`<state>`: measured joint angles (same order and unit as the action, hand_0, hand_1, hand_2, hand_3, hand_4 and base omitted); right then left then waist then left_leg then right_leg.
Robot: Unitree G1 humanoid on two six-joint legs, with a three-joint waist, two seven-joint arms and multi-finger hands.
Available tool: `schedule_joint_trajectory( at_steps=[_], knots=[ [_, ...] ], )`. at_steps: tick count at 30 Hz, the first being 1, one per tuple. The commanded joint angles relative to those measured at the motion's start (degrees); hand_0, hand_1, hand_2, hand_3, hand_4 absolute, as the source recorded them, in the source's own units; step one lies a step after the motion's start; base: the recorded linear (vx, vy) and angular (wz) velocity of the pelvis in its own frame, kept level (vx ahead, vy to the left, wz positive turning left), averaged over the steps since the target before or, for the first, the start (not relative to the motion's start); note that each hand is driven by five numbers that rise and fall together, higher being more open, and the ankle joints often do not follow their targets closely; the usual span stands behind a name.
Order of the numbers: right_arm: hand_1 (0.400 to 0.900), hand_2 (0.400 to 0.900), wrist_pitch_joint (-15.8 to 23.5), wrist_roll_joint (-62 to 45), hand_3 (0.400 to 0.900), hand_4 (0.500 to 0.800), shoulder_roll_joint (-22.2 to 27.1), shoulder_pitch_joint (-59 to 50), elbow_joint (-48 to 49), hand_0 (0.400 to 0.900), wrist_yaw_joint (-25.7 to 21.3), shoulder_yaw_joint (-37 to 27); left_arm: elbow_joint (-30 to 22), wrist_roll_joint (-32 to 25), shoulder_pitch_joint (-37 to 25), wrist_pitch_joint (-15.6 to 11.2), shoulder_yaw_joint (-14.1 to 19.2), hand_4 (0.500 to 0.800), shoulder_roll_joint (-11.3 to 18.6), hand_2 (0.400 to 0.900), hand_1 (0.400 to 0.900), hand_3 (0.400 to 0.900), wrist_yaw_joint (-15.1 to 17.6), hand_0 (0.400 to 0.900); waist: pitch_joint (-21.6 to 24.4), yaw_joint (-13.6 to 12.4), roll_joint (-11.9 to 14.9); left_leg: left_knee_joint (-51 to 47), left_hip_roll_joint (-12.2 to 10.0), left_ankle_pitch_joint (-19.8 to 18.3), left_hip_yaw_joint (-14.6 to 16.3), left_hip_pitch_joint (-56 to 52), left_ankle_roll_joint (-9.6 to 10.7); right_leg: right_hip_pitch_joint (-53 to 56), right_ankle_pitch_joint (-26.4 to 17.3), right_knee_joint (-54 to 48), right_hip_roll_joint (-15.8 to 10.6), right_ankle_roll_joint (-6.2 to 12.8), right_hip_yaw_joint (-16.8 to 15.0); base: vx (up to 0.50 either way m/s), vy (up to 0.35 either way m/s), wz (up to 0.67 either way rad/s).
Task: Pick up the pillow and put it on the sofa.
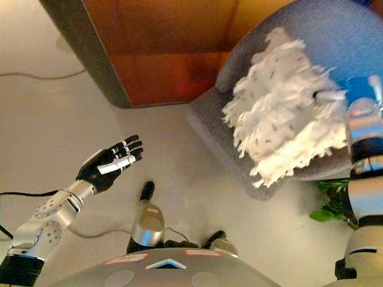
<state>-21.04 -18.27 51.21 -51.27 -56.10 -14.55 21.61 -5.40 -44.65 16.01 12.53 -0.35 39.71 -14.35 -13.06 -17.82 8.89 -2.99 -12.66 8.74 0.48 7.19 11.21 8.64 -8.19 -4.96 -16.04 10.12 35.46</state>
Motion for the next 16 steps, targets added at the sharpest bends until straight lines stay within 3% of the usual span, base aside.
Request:
schedule_joint_trajectory(
  at_steps=[1,4,11,16],
  knots=[
    [0.900,0.900,6.74,2.91,0.900,0.800,9.57,-14.08,3.26,0.900,-10.80,2.32,-8.39,-0.32,-5.86,-3.11,-2.06,0.800,0.88,0.900,0.900,0.900,-1.42,0.900,3.21,-3.92,-1.65,-1.61,-0.50,-5.20,2.61,-6.64,-2.70,-2.40,-1.70,0.41,-0.92,3.87,-1.64,0.03,0.081,-0.01],
    [0.900,0.900,9.82,1.39,0.900,0.800,8.40,-11.85,7.09,0.900,-11.87,1.68,-8.23,-0.10,-4.91,-3.29,-3.14,0.800,0.07,0.900,0.900,0.900,-0.13,0.900,4.35,-2.83,-1.82,-1.33,-0.54,-5.63,3.13,-8.01,-3.09,-2.01,-1.58,0.61,-1.28,3.87,-2.36,0.07,0.125,-0.12],
    [0.900,0.900,17.01,1.37,0.900,0.800,2.16,5.23,24.90,0.900,-9.87,-9.60,-6.39,-0.97,-4.65,-7.35,-5.68,0.800,-1.68,0.900,0.900,0.900,3.04,0.900,6.27,1.12,-2.85,-0.89,-0.71,-6.96,6.17,-11.71,-4.02,-0.79,-1.44,1.04,-2.32,3.59,-4.37,0.03,0.149,-0.26],
    [0.900,0.900,20.24,3.85,0.900,0.800,-5.56,24.07,46.48,0.900,-7.79,-17.44,-5.09,-0.22,-5.27,-9.64,-5.61,0.800,-4.69,0.900,0.900,0.900,5.21,0.900,6.55,5.68,-2.57,-0.36,-0.30,-7.88,8.78,-13.46,-5.16,-2.28,-2.77,2.41,-3.33,3.39,-6.68,-0.05,0.067,-0.25]
  ],
)
